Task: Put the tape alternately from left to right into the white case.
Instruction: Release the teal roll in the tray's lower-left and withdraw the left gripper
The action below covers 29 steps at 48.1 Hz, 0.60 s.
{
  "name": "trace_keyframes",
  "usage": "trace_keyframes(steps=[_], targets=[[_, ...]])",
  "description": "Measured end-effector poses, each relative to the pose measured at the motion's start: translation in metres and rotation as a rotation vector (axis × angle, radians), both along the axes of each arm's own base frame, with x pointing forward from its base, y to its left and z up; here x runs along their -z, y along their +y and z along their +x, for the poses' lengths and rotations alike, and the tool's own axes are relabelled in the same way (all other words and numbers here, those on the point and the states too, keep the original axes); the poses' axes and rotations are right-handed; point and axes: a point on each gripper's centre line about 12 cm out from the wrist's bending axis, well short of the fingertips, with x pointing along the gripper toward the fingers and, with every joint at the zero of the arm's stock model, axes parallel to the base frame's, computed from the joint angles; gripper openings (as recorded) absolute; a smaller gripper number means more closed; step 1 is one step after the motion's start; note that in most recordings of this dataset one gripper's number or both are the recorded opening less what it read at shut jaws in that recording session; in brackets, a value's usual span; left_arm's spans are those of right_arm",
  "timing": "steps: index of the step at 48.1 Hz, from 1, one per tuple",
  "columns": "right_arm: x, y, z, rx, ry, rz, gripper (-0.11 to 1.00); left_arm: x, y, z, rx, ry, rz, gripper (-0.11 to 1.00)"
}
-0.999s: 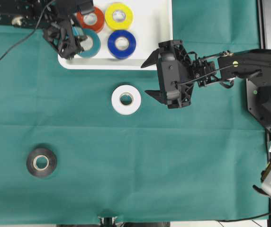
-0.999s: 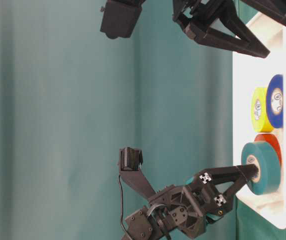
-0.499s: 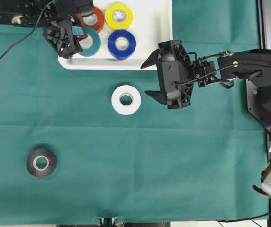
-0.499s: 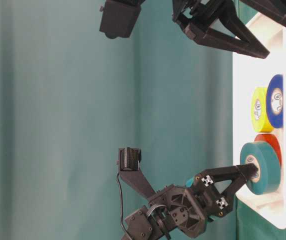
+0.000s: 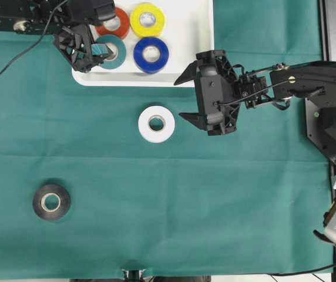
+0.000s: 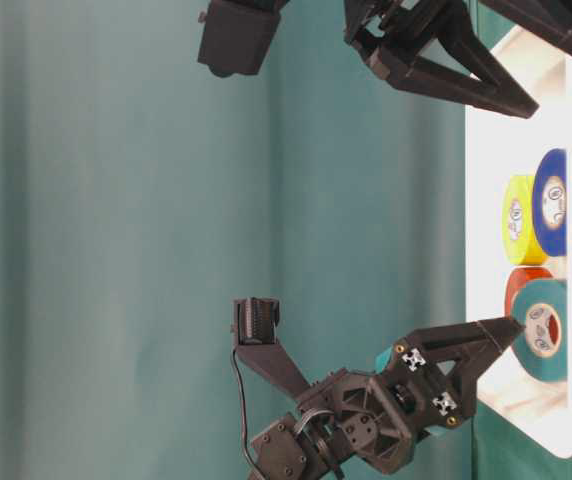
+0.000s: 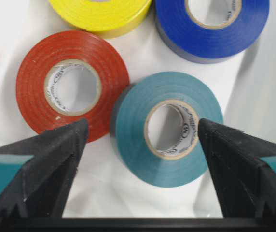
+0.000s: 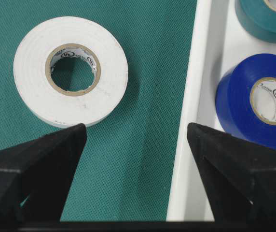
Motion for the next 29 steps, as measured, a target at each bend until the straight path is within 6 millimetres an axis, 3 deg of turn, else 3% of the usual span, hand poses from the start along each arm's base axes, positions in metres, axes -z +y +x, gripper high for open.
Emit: trace_keyframes(steps=[17, 29], targets=[[0.0, 0.0, 0.0, 0.0, 0.0, 0.0, 0.82, -0.003, -0.003, -0.001, 0.005, -0.005, 0.001, 0.95], [0.0, 0.0, 0.0, -0.001, 0.0, -0.001, 0.82, -0.016, -0.029, -0.002, 0.069, -0.034, 0.01, 0.95]])
